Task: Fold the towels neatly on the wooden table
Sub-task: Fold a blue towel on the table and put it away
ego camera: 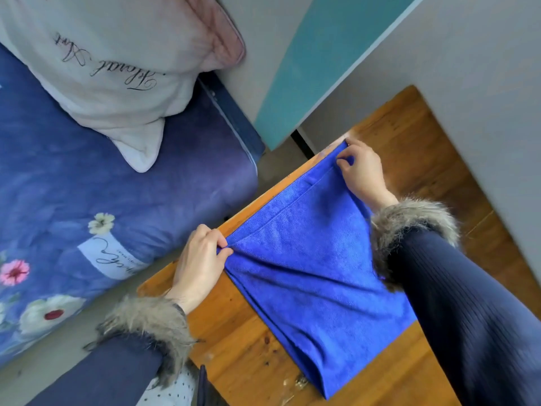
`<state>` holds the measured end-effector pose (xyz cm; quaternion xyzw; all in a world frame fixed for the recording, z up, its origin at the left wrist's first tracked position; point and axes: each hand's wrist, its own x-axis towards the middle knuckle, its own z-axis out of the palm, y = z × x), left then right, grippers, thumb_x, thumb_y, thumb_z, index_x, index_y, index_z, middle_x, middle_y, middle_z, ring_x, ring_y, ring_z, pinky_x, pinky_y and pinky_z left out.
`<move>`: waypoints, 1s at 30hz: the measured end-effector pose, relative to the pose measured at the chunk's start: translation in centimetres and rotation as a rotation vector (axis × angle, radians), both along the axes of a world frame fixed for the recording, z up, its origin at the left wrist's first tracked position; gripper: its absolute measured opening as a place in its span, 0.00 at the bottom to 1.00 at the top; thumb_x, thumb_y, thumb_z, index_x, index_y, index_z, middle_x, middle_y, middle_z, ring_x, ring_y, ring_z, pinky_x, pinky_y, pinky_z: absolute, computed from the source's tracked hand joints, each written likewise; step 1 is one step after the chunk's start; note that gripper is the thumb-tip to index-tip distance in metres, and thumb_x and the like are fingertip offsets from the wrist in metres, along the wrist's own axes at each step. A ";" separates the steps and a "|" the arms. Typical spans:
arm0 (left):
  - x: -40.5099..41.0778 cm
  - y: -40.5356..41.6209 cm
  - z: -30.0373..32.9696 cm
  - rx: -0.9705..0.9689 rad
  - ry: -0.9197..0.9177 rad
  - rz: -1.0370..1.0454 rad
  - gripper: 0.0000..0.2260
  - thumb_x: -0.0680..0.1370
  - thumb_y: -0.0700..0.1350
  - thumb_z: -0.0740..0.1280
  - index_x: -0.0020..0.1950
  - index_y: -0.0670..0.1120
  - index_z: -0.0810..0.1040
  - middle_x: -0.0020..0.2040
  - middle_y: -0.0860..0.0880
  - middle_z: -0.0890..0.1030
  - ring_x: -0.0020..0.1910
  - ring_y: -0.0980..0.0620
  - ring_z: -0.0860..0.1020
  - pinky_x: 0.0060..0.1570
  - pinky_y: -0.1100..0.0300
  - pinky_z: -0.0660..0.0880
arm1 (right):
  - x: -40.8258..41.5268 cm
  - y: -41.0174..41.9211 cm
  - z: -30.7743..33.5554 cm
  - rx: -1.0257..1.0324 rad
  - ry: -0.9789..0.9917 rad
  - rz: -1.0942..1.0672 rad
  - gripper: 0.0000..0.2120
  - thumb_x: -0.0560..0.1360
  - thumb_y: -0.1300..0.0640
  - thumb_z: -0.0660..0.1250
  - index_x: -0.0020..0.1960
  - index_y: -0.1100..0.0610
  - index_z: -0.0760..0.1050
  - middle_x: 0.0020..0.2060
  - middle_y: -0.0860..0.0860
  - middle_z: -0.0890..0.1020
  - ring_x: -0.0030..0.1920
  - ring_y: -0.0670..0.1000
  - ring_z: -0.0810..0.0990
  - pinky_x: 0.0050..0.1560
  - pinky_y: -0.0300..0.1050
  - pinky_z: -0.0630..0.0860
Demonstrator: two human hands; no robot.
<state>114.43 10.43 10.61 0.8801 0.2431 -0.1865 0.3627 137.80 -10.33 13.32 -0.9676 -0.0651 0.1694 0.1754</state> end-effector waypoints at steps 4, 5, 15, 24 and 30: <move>0.2 -0.4 0.2 0.078 -0.010 -0.068 0.03 0.74 0.41 0.69 0.44 0.43 0.76 0.45 0.46 0.75 0.48 0.45 0.73 0.48 0.55 0.70 | 0.2 -0.2 -0.3 0.044 0.042 -0.058 0.07 0.75 0.64 0.63 0.47 0.65 0.79 0.65 0.57 0.71 0.63 0.54 0.70 0.53 0.30 0.58; 0.3 -0.6 0.3 0.111 -0.010 -0.093 0.03 0.73 0.41 0.69 0.43 0.44 0.76 0.44 0.46 0.75 0.47 0.44 0.73 0.47 0.53 0.70 | 0.3 -0.2 -0.2 0.051 0.057 -0.069 0.07 0.75 0.64 0.63 0.47 0.64 0.79 0.63 0.57 0.71 0.62 0.54 0.71 0.52 0.29 0.58; 1.2 0.2 0.8 -0.098 0.096 -0.007 0.12 0.71 0.35 0.68 0.33 0.48 0.69 0.38 0.51 0.72 0.40 0.49 0.73 0.40 0.62 0.64 | -0.6 -1.6 3.4 0.015 0.087 -0.001 0.05 0.73 0.61 0.64 0.43 0.59 0.79 0.48 0.56 0.74 0.52 0.56 0.72 0.48 0.41 0.65; 2.8 0.5 6.7 -0.185 -0.058 -0.074 0.07 0.71 0.37 0.69 0.35 0.45 0.74 0.35 0.50 0.79 0.38 0.50 0.77 0.36 0.67 0.69 | -5.8 -6.8 13.0 0.501 0.016 -0.462 0.11 0.70 0.65 0.64 0.33 0.53 0.72 0.24 0.41 0.71 0.23 0.40 0.64 0.25 0.34 0.60; 4.0 -1.1 12.2 -0.228 -0.228 -0.146 0.07 0.72 0.37 0.69 0.36 0.48 0.76 0.36 0.52 0.80 0.40 0.50 0.77 0.39 0.65 0.70 | -12.8 -13.6 19.1 0.627 -0.088 -0.625 0.09 0.70 0.69 0.64 0.37 0.57 0.74 0.37 0.56 0.74 0.34 0.51 0.67 0.32 0.43 0.65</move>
